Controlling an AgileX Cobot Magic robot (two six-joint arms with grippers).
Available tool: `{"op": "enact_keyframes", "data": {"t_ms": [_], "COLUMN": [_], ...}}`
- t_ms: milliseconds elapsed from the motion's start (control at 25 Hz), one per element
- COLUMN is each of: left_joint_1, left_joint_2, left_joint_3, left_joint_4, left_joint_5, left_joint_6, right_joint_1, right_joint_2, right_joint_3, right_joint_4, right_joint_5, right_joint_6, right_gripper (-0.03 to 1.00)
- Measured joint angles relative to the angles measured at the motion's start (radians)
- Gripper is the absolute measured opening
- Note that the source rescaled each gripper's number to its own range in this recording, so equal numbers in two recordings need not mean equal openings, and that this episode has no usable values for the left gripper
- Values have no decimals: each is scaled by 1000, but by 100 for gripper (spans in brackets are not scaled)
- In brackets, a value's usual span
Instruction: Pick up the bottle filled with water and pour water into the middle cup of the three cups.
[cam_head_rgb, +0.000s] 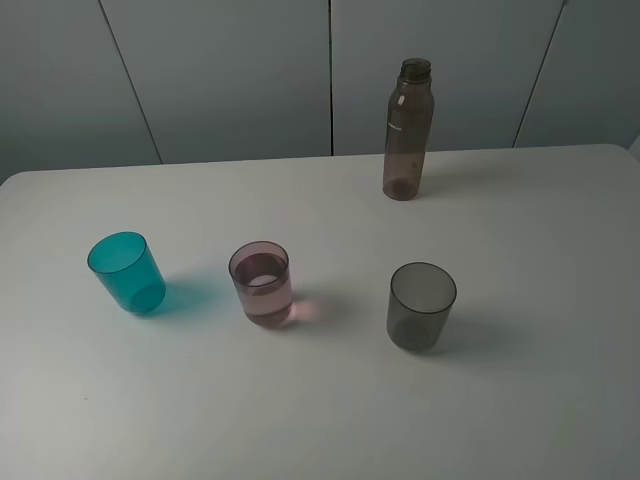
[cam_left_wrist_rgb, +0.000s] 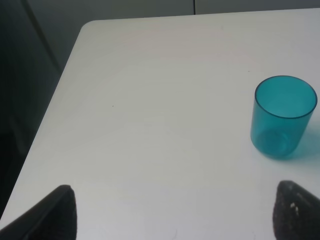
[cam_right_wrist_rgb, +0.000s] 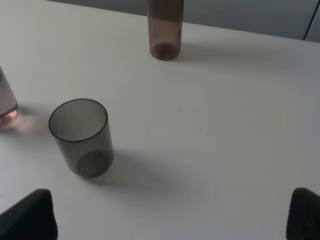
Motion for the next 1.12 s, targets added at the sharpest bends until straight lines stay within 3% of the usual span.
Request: {"op": "enact_keyframes", "data": {"t_ms": [240, 520, 1120], "left_joint_1": [0, 0, 0], "left_joint_2": [0, 0, 0], "left_joint_3": [0, 0, 0], "left_joint_4": [0, 0, 0], "left_joint_5": [0, 0, 0], "left_joint_6": [0, 0, 0], "right_joint_1": [-35, -196, -151], "right_joint_2": [0, -2, -4], "right_joint_3": [37, 38, 38], "right_joint_4": [0, 0, -19], "right_joint_5": [-66, -78, -80], "right_joint_6": [11, 24, 50], "right_gripper": [99, 99, 99]}}
